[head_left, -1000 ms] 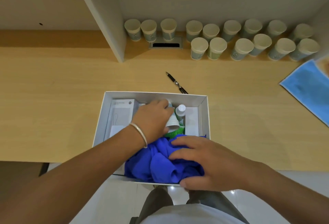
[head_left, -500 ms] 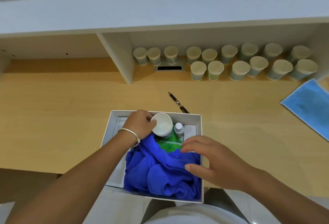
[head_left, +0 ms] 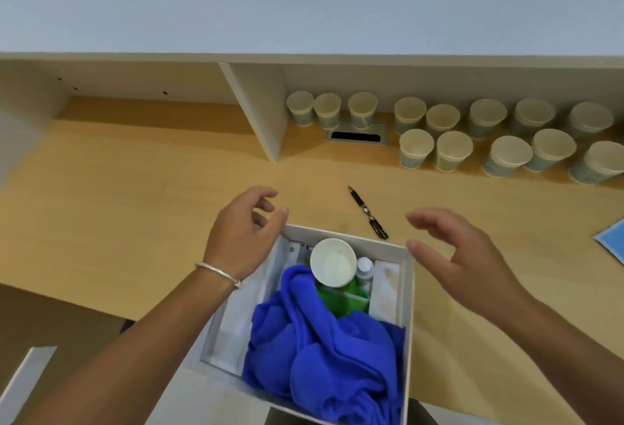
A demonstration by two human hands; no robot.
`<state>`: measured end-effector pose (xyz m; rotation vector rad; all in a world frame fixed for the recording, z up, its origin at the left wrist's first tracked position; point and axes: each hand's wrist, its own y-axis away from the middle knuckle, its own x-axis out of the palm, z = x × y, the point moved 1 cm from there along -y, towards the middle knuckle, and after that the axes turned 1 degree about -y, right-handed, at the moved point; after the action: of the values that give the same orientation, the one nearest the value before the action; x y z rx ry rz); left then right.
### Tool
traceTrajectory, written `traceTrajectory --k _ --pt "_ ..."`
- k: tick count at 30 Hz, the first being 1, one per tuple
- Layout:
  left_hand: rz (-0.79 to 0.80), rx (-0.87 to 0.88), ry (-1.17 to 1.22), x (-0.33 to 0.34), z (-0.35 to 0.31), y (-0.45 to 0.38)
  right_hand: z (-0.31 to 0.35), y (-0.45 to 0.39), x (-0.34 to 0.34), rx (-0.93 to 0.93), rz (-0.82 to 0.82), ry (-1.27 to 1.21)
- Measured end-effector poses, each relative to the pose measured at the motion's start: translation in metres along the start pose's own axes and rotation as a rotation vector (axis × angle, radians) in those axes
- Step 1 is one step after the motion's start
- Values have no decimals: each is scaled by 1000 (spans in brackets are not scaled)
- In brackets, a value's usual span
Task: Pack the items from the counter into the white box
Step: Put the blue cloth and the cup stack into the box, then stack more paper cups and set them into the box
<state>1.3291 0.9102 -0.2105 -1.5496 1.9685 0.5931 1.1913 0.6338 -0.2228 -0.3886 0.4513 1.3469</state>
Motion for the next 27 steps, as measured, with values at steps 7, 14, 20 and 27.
traceTrajectory --k 7,14,20,27 --pt "85 41 75 16 14 -114 4 -118 30 146 -79 58" --pt "128 57 -104 86 26 -224 -34 -212 80 391 -135 -17" --pt "79 -119 -216 119 47 -279 -80 -224 91 299 -63 291" --pt "82 -112 -170 134 57 -298 -105 -223 97 108 126 632"
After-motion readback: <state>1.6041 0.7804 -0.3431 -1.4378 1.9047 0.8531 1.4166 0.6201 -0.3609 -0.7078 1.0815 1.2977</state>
